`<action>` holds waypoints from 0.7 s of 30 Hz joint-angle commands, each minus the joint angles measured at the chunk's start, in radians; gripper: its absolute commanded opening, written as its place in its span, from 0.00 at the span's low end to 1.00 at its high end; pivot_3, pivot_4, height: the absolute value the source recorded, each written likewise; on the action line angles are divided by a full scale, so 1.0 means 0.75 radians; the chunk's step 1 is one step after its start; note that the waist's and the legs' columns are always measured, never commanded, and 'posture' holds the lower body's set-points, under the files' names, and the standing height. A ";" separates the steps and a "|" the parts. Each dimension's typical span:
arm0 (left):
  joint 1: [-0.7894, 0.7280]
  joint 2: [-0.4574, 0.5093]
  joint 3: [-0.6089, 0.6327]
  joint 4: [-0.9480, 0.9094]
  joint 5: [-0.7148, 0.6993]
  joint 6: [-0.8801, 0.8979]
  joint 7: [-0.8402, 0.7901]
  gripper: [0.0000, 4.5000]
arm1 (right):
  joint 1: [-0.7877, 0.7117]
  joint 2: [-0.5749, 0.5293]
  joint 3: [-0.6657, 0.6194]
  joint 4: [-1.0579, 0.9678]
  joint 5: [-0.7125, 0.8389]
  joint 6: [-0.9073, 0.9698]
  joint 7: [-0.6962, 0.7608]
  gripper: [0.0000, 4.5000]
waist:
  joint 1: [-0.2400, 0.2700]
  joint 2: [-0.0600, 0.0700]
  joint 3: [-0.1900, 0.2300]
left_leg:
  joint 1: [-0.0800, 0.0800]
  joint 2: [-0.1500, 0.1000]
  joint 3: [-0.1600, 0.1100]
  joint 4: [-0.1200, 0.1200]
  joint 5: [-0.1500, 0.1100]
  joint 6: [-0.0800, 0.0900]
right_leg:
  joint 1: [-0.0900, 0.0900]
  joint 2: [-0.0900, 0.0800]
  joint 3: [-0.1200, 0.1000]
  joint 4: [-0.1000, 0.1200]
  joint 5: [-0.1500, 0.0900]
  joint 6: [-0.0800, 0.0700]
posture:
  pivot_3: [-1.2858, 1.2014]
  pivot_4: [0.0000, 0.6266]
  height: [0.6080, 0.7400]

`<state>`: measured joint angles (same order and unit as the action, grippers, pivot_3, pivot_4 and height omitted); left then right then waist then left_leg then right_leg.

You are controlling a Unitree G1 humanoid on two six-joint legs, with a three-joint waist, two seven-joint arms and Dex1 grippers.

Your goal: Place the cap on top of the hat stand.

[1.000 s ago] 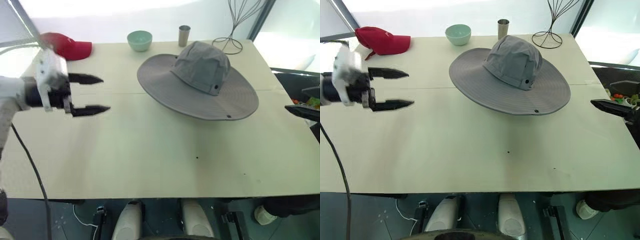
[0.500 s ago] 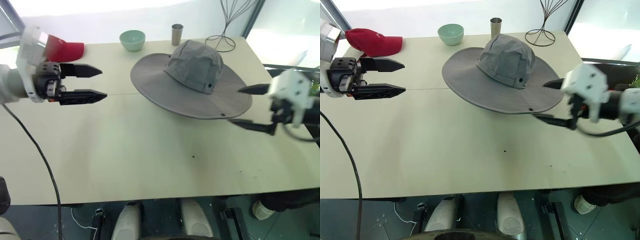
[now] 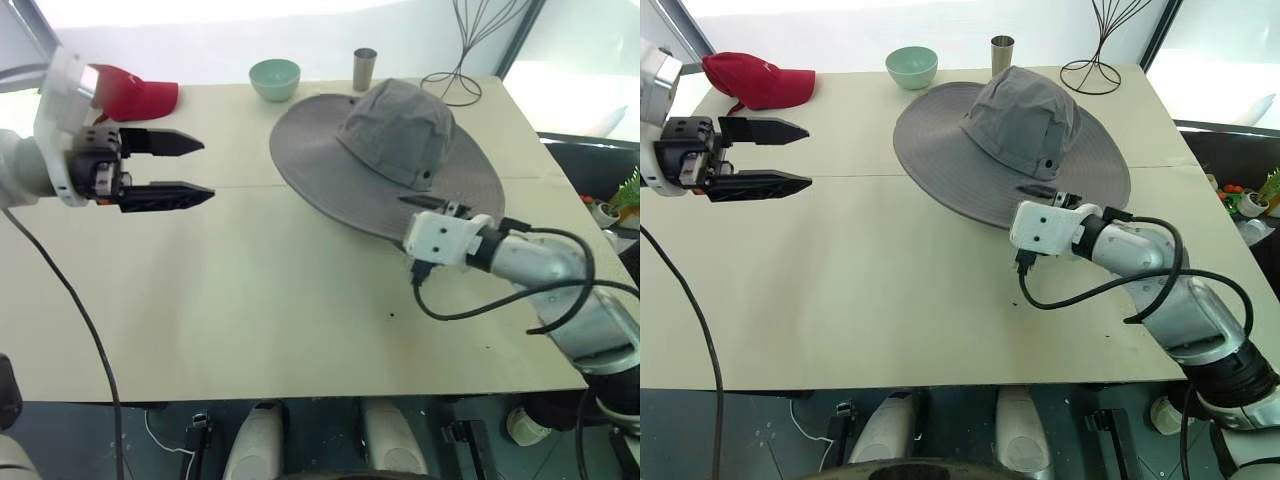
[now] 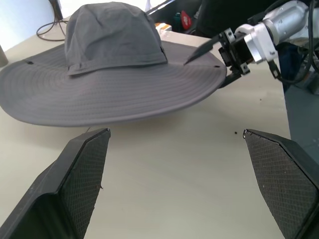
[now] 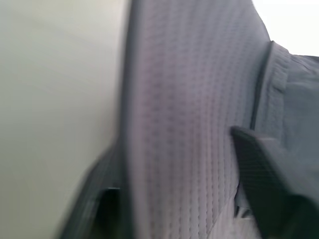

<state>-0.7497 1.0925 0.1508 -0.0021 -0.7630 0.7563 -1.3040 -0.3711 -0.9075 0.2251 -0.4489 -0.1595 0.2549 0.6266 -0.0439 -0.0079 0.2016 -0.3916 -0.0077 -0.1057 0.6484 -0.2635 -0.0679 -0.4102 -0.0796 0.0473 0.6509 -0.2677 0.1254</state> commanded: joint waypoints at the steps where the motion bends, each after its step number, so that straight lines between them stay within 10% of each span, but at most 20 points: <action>1: -0.041 0.005 0.036 0.001 0.013 -0.012 0.005 1.00 | 0.006 0.018 -0.008 0.015 -0.144 -0.113 -0.066 0.13 | 0.000 0.000 0.000 | 0.000 0.000 0.000 0.000 0.000 0.000 | 0.000 0.000 0.000 0.000 0.000 0.000 | 0.52 0.24 1.00; 2: -0.043 0.003 0.036 0.002 0.015 -0.011 0.005 1.00 | 0.009 0.021 -0.003 0.029 -0.179 -0.127 -0.073 0.01 | -0.001 0.000 0.000 | 0.000 0.000 0.000 0.000 0.000 0.000 | 0.000 0.000 0.000 0.000 0.000 0.000 | 0.52 0.24 1.00; 13: -0.052 -0.023 0.043 -0.003 0.028 -0.013 0.017 1.00 | 0.041 -0.135 -0.082 0.260 -0.625 -0.531 -0.305 0.01 | 0.000 0.000 0.000 | 0.000 0.000 0.000 0.000 0.000 0.000 | 0.000 0.000 0.000 0.000 0.000 0.000 | 0.52 0.24 1.00; 21: -0.053 -0.052 0.047 -0.004 0.030 -0.020 0.035 1.00 | 0.033 -0.060 -0.126 0.308 -0.564 -0.569 -0.265 0.01 | -0.001 0.000 0.000 | 0.000 0.000 0.000 0.000 0.000 0.000 | 0.000 0.000 0.000 0.000 0.000 0.000 | 0.52 0.24 1.00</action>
<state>-0.7598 1.0470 0.1509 0.0008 -0.7398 0.7553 -1.2801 -0.3319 -0.9551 0.1751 -0.2082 -0.6031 -0.1643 0.4203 -0.0448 -0.0080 0.2016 -0.3913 -0.0077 -0.1056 0.6485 -0.2635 -0.0679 -0.4101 -0.0796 0.0475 0.6513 -0.2676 0.1252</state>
